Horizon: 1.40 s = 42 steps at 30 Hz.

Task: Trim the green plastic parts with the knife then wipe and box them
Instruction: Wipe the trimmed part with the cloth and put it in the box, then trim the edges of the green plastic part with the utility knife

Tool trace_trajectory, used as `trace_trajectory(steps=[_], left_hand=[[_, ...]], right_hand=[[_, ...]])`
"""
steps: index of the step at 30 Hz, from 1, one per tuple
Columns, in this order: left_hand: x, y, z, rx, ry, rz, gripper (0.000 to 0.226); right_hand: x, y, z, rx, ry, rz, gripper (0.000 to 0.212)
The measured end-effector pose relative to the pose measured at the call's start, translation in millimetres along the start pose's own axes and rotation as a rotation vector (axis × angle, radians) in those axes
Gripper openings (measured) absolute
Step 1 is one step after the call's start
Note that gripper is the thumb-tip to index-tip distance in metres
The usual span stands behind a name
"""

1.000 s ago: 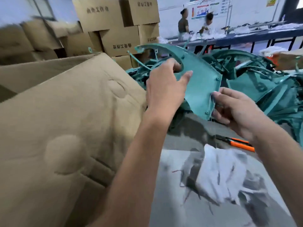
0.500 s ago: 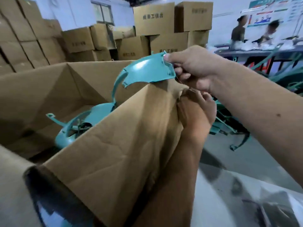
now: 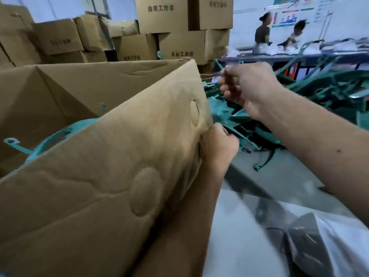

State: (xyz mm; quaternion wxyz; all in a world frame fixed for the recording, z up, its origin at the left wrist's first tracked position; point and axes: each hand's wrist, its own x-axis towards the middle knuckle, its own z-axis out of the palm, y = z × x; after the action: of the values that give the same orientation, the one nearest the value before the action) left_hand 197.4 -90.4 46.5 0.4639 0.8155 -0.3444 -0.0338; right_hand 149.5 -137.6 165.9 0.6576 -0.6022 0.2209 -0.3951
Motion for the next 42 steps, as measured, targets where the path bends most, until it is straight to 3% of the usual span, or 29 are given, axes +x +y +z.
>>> trace_trajectory(steps=[5,9,11,13,17,20,22,25,29,32,35,38,40,42], left_hand=[[-10.3,1.9,57.3,-0.128,-0.207,-0.208,0.021],[-11.8,21.7,100.3,-0.579,-0.317,-0.492,0.027],[-18.9,33.8,114.0,-0.689,-0.341,-0.573,0.019],[-24.4,44.9,121.7,-0.791,-0.347,-0.603,0.02],[-15.0,62.0,117.2,-1.039,-0.161,-0.682,0.02],[1.2,68.4,107.4,-1.135,-0.032,-0.726,0.029],[8.2,73.3,102.6,-1.111,-0.042,-0.719,0.032],[14.2,83.0,100.2,-0.949,0.017,-0.652,0.012],[24.4,89.0,94.8,-0.644,0.3,-0.296,0.013],[46.9,97.7,89.9,-0.472,0.344,-0.08,0.016],[92.2,111.0,83.3,-0.469,0.279,-0.14,0.007],[136.4,112.6,76.8,-0.434,0.084,-0.285,0.023],[152.6,107.4,79.7,-0.349,0.024,-0.305,0.036],[153.3,101.4,88.1,-0.241,0.068,-0.238,0.028]], right_hand=[[-18.8,66.5,-122.7,-0.346,0.322,-0.014,0.027],[-30.9,109.8,-176.4,-0.637,0.528,0.037,0.019],[-29.8,117.2,-188.7,-0.58,0.539,0.162,0.017],[-25.1,118.1,-193.1,-0.417,0.542,0.23,0.03],[-7.9,92.4,-178.9,-0.389,0.496,0.051,0.032],[8.4,74.0,-165.5,-0.622,0.414,-0.031,0.04],[19.2,71.6,-162.4,-0.857,0.357,-0.034,0.045],[31.8,66.5,-168.2,-1.047,0.416,-0.113,0.049],[59.2,48.5,-190.0,-1.641,0.466,-0.419,0.035],[86.1,29.7,-201.9,-1.884,0.426,-0.483,0.047],[114.8,16.0,-204.0,-2.061,0.248,-0.46,0.062],[134.1,16.4,-205.5,-2.286,0.053,-0.235,0.067],[135.6,20.2,-207.2,-2.286,0.011,-0.137,0.057],[130.0,24.2,-209.4,-2.278,-0.006,-0.216,0.04]])
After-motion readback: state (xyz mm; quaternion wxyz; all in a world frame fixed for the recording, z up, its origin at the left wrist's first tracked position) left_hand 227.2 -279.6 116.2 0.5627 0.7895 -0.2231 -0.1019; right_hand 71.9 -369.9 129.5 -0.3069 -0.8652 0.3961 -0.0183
